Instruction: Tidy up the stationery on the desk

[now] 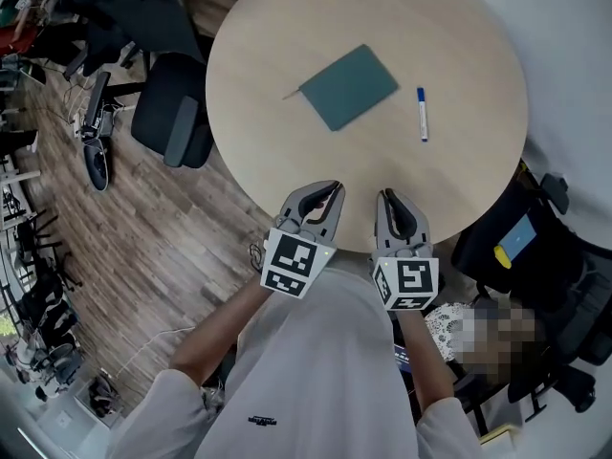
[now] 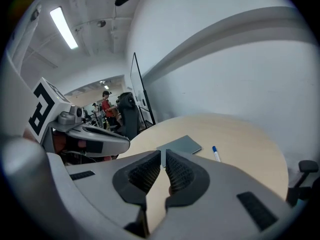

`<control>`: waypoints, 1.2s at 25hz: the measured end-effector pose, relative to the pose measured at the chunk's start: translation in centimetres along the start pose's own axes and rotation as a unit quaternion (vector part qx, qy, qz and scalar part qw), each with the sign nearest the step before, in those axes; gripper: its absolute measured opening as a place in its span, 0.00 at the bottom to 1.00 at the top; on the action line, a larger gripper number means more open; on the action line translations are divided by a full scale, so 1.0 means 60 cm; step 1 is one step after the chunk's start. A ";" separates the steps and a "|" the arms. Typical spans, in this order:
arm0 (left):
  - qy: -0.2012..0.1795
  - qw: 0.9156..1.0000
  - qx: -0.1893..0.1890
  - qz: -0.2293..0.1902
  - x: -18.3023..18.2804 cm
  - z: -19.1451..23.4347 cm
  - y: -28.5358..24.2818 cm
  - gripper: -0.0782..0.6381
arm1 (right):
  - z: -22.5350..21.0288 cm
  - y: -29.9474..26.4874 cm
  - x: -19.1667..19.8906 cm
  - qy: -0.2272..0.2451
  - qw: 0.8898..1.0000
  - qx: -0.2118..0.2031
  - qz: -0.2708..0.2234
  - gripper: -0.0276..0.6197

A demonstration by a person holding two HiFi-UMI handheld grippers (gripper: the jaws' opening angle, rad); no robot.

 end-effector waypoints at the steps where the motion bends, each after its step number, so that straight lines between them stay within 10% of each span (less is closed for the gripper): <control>1: -0.003 1.000 0.002 0.003 0.002 0.011 -0.005 0.14 | 0.003 -0.014 0.002 0.002 1.000 -0.001 0.006 0.09; 22: -0.005 0.998 0.032 0.057 0.048 0.265 -0.176 0.14 | 0.015 -0.287 0.032 -0.057 0.995 0.047 0.073 0.10; 30: -0.018 0.995 0.057 0.084 0.051 0.329 -0.248 0.35 | -0.011 -0.354 0.061 -0.114 0.988 0.055 0.093 0.23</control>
Point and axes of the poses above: the fingertips, and each gripper's own axes: y backward along the fingers, z to its left, x out of its underside, the point moved 3 cm from there along y, backward along the fingers, and after that the axes turned 2 degrees about x, right-handed, at the moved point
